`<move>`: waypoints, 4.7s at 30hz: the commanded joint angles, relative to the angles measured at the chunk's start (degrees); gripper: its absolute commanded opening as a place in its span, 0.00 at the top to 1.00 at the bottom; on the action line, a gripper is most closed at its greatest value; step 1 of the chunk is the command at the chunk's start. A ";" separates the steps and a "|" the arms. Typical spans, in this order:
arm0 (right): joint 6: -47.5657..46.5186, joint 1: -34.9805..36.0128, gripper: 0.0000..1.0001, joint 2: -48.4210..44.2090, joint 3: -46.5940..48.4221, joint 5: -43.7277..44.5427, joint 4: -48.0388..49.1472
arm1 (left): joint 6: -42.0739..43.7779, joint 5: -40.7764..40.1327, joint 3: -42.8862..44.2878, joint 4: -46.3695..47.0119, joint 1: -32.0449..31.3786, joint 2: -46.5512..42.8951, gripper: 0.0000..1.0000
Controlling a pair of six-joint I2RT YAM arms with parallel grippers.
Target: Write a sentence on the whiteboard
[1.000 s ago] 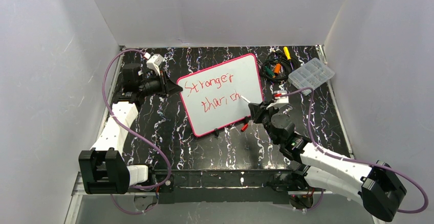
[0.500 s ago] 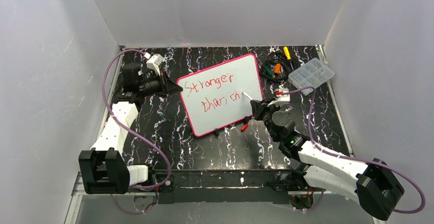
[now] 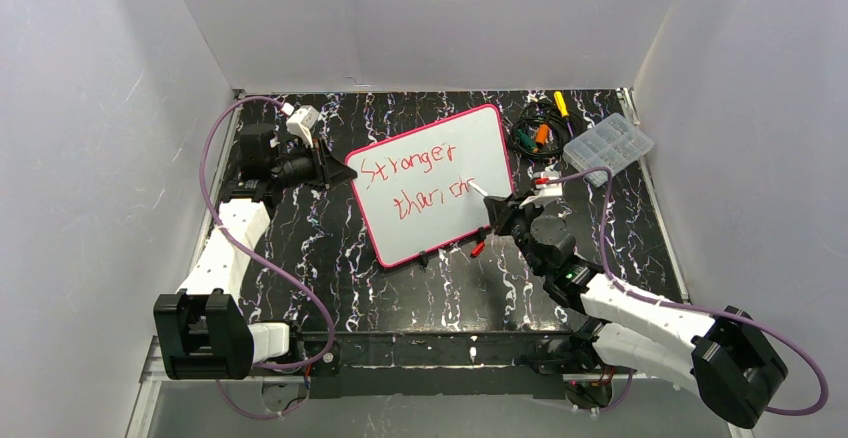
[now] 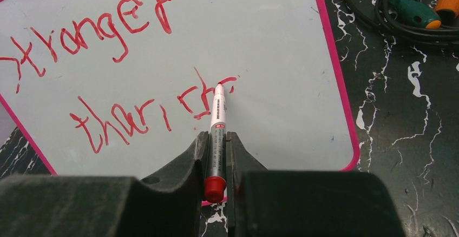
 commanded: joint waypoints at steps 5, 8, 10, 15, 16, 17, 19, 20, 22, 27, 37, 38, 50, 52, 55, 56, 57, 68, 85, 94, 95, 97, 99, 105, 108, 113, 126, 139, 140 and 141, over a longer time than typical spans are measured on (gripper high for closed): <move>2.12 -0.13 0.99 -1.93 -0.73 -1.24 -4.49 | 0.44 0.27 -0.53 -0.76 -0.59 -1.50 1.00; 2.84 -0.12 0.99 -2.56 -1.52 -0.94 -5.45 | 0.44 0.34 -0.53 -0.76 -0.56 -1.50 1.00; 2.97 -0.12 0.99 -2.92 -1.68 -0.52 -5.90 | 0.44 0.34 -0.56 -0.76 -0.53 -1.51 1.00; 2.74 -0.12 0.99 -2.92 -1.25 0.76 -6.85 | 0.44 0.26 -0.56 -0.76 -0.59 -1.57 1.00; 2.65 -0.12 0.99 -2.91 -1.17 0.94 -6.78 | 0.41 0.26 -0.56 -0.76 -0.54 -1.54 1.00; 2.53 -0.12 0.99 -2.89 -1.13 1.16 -6.58 | 0.39 0.26 -0.56 -0.76 -0.57 -1.56 1.00; 2.16 -0.12 0.99 -2.72 -0.88 1.80 -5.87 | 0.43 0.26 -0.60 -0.76 -0.55 -1.51 1.00; 1.98 -0.12 0.99 -2.60 -0.70 2.03 -5.38 | 0.41 0.26 -0.56 -0.76 -0.57 -1.48 1.00; 1.56 -0.12 0.99 -2.15 -0.19 2.61 -4.26 | 0.43 0.26 -0.58 -0.76 -0.58 -1.46 1.00; -0.16 -0.12 0.99 -0.68 1.21 3.46 -1.11 | 0.43 0.26 -0.60 -0.76 -0.59 -1.46 1.00; -2.35 -0.12 0.99 0.80 3.30 4.04 2.26 | 0.48 0.26 -0.39 -0.76 -0.59 -1.28 1.00; -2.42 -0.12 0.99 0.80 3.39 4.04 2.30 | 0.45 0.26 -0.38 -0.78 -0.59 -1.31 1.00; -0.22 -0.12 0.99 -0.89 1.11 2.97 -1.58 | 0.52 0.17 -0.38 -0.76 -0.58 -1.30 1.00; 0.56 -0.12 0.99 -1.39 0.34 2.67 -2.66 | 0.50 0.26 -0.38 -0.76 -0.59 -1.30 1.00; 1.50 -0.12 0.99 -2.10 -0.72 2.46 -3.80 | 0.48 0.26 -0.38 -0.76 -0.58 -1.28 1.00; 1.76 -0.12 0.99 -2.24 -0.92 2.51 -4.04 | 0.52 0.26 -0.38 -0.76 -0.58 -1.24 1.00; 1.89 -0.12 0.99 -2.34 -1.10 2.47 -4.30 | 0.51 0.26 -0.38 -0.76 -0.59 -1.32 1.00; 1.93 -0.12 0.99 -2.48 -1.20 3.40 -5.48 | 0.60 0.09 -0.47 -0.76 -0.54 -1.37 1.00; -1.06 -0.12 0.99 -2.70 1.65 4.20 -6.48 | 0.59 0.00 -0.56 -0.76 -0.59 -1.57 1.00; -2.46 -0.17 0.99 -6.52 3.34 4.62 -8.16 | 0.61 0.00 -0.61 -0.76 -0.59 -1.59 1.00; -3.11 -0.20 0.99 -6.57 3.65 4.92 -8.10 | 0.57 0.00 -0.59 -0.76 -0.59 -1.57 1.00; -4.27 -0.46 0.99 -6.39 4.44 5.10 -7.60 | 0.61 0.08 -0.56 -0.76 -0.59 -1.49 1.00; -5.17 -0.78 0.99 -5.72 5.35 4.74 -6.77 | 0.61 0.09 -0.58 -0.76 -0.58 -1.44 1.00; -6.97 -1.68 0.99 -2.40 7.63 3.23 -3.34 | 0.55 0.09 -0.57 -0.76 -0.59 -1.59 1.00; -7.38 -2.11 0.99 -0.89 8.29 2.62 -1.71 | 0.61 0.17 -0.56 -0.76 -0.58 -1.51 1.00; -7.31 -2.49 0.99 0.89 8.68 1.44 -0.07 | 0.61 0.17 -0.48 -0.76 -0.59 -1.50 1.00; -5.37 -2.72 0.99 0.28 6.20 1.62 -3.37 | 0.61 0.17 -0.47 -0.76 -0.59 -1.33 1.00; -1.25 -2.67 0.99 -1.86 2.44 0.63 -8.72 | 0.50 0.17 -0.47 -0.76 -0.59 -1.23 1.00; -1.05 -2.67 0.99 -1.99 2.25 0.66 -8.94 | 0.50 0.17 -0.47 -0.76 -0.59 -1.16 1.00; -0.85 -2.67 0.99 -2.07 2.12 0.74 -9.26 | 0.48 0.17 -0.47 -0.76 -0.59 -1.19 1.00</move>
